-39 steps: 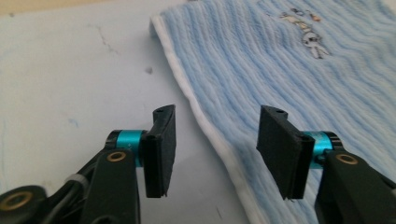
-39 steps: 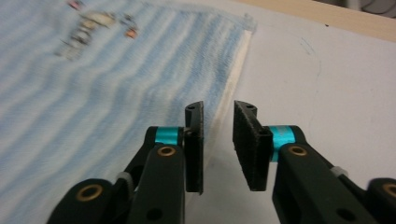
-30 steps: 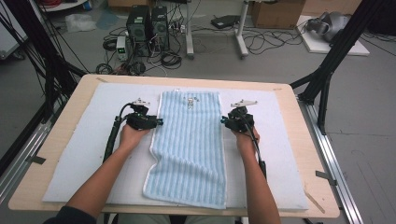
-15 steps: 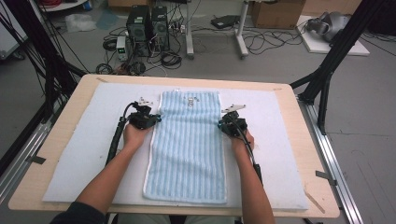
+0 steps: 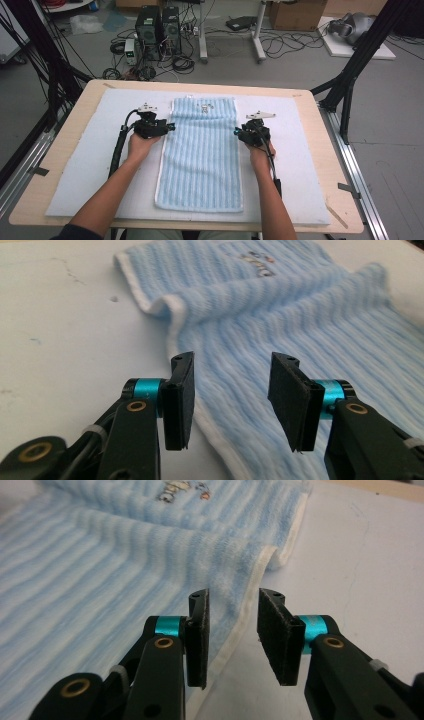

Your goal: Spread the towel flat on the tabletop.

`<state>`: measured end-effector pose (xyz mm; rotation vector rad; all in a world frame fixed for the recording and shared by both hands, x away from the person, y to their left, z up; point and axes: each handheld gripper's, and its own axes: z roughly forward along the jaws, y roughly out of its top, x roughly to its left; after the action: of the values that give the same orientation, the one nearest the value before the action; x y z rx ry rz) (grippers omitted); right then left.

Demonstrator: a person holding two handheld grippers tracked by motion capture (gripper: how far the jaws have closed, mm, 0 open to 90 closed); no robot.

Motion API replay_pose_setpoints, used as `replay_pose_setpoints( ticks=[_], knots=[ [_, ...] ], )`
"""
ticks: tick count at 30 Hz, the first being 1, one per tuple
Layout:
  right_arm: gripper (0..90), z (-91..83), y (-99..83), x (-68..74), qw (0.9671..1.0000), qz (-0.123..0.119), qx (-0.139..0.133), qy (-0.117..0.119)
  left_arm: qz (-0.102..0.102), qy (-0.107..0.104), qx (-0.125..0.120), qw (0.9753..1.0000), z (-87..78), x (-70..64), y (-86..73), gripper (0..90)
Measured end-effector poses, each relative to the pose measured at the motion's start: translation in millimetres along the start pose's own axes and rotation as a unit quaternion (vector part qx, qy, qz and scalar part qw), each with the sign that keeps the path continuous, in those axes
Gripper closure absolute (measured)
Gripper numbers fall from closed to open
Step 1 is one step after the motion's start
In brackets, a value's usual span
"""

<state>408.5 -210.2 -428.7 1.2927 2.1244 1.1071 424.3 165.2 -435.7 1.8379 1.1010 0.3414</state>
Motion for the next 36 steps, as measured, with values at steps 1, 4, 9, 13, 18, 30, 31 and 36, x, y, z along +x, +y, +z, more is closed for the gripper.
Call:
replay_pose_setpoints(
  ticks=[1,4,9,13,18,30,31,36],
  knots=[
    [65.2,-4.1,-2.4,0.7,1.0,-0.002,0.0,0.001,-0.003,-0.01,-0.002,0.9999,-3.3,-1.9,-2.9,51.1],
    [59.1,-12.6,-8.1,1.7,0.9998,-0.003,0.02,0.005,-0.005,-0.034,-0.004,0.9994,-11.5,-7.4,-10.5,46.7],
    [56.3,-20.9,-24.9,10.7,0.9996,0.0,0.026,0.014,0.013,-0.024,0.017,0.9995,-19.4,-13.6,-21.6,47.4],
    [52.0,-21.0,-33.4,21.8,0.9989,-0.001,0.038,0.028,0.021,-0.023,0.028,0.9991,-18.3,-15.3,-28.5,50.9],
    [56.4,-12.0,-32.7,33.5,0.9978,-0.025,0.06,0.014,0.039,0.004,0.044,0.9982,-14.8,-21.1,-32.1,60.4],
    [85.7,-1.3,-24.2,26.5,0.9984,-0.025,0.05,-0.003,0.011,0.027,0.033,0.999,2.5,-7.6,-19.3,88.4],
    [85.6,0.3,-23.2,25.4,0.9985,-0.024,0.049,-0.005,0.005,0.029,0.028,0.9992,5.5,-5.9,-16.7,88.4],
    [76.4,3.8,-16.6,17.8,0.9984,-0.018,0.045,-0.027,-0.011,0.032,0.012,0.9993,7.5,-4.1,-12.5,85.5]
  ],
)
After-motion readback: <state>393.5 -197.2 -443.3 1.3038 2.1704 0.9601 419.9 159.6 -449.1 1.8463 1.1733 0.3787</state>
